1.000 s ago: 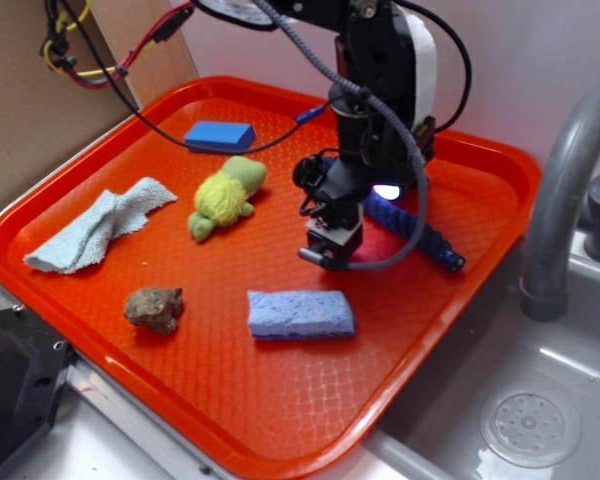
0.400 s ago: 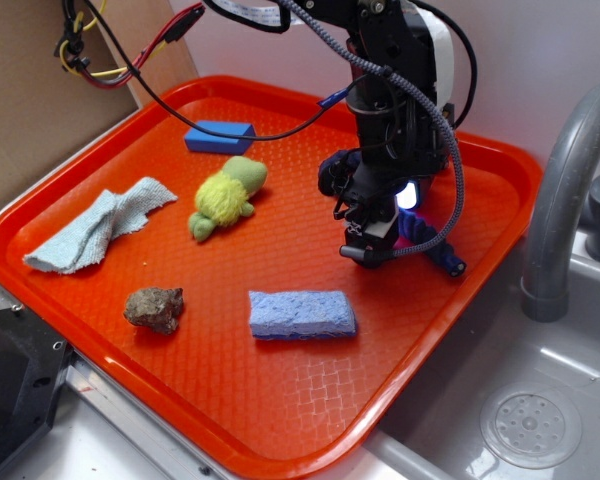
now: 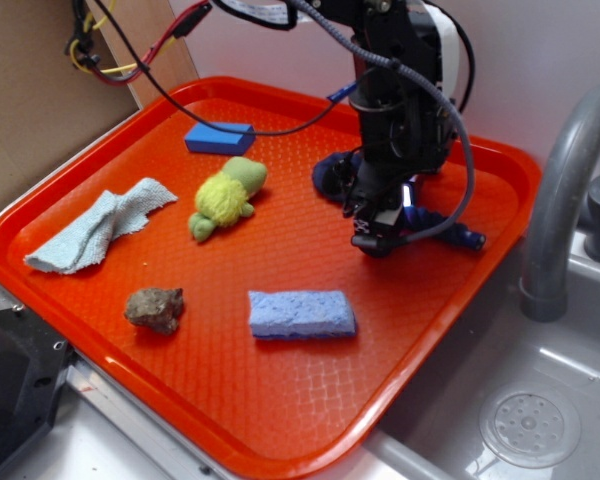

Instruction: Grab the blue rope.

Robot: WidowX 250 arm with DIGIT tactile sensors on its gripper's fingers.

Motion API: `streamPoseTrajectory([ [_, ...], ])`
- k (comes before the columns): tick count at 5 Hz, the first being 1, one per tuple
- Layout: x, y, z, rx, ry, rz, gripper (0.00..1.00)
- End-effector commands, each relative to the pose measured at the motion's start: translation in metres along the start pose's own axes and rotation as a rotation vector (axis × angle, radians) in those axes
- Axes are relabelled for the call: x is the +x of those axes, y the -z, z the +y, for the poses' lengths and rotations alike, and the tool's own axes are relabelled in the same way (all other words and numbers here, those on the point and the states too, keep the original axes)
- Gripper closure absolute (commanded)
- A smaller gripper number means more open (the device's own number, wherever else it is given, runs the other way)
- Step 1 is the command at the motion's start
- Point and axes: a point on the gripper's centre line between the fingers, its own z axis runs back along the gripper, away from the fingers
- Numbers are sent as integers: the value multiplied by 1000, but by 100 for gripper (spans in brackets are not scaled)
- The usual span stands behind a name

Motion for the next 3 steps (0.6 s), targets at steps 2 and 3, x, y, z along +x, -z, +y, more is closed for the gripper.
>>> streamPoseTrajectory([
  [2,-47,-139,-27,28,-765,-256,100],
  [3,-76,-188,-32,-9,-1013,-199,100],
])
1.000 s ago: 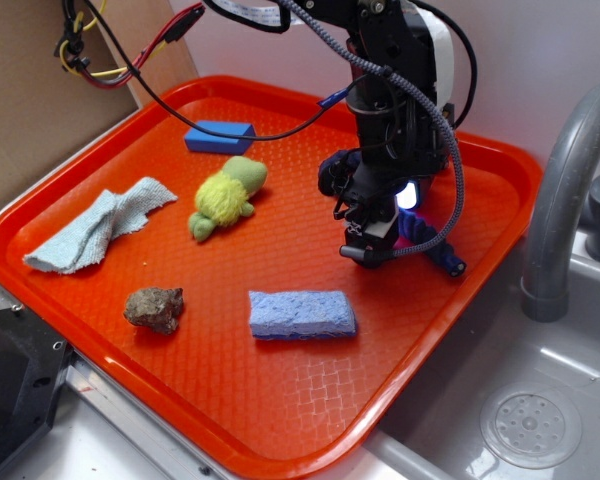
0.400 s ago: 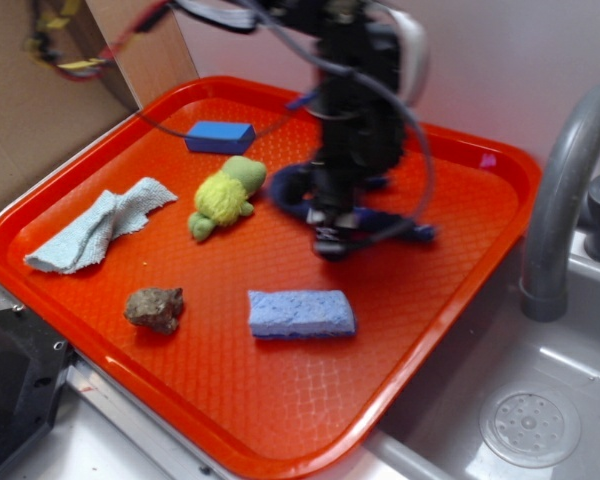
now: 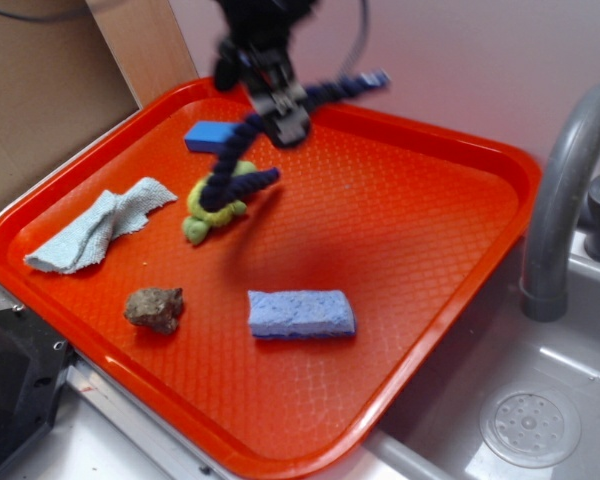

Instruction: Grab the blue rope.

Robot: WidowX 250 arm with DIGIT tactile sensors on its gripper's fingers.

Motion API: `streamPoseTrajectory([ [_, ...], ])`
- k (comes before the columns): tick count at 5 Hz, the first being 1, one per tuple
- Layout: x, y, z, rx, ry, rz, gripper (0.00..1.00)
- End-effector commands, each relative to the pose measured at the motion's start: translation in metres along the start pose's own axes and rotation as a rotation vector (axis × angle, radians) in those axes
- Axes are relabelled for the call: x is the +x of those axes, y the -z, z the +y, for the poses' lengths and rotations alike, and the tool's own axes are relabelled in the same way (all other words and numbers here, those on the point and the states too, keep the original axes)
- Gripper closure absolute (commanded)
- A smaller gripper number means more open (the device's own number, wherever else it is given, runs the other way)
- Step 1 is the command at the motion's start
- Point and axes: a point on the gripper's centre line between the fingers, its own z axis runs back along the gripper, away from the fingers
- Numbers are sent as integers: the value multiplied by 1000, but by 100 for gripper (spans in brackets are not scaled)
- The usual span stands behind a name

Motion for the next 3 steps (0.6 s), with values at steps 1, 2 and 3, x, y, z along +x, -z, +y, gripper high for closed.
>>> streamPoseTrajectory([
  [1,-21,-101,4,48,-478,25,100],
  [2,-22,-112,8,127,-723,-2,100],
  [3,-22,-96,11,124,-795,9,100],
])
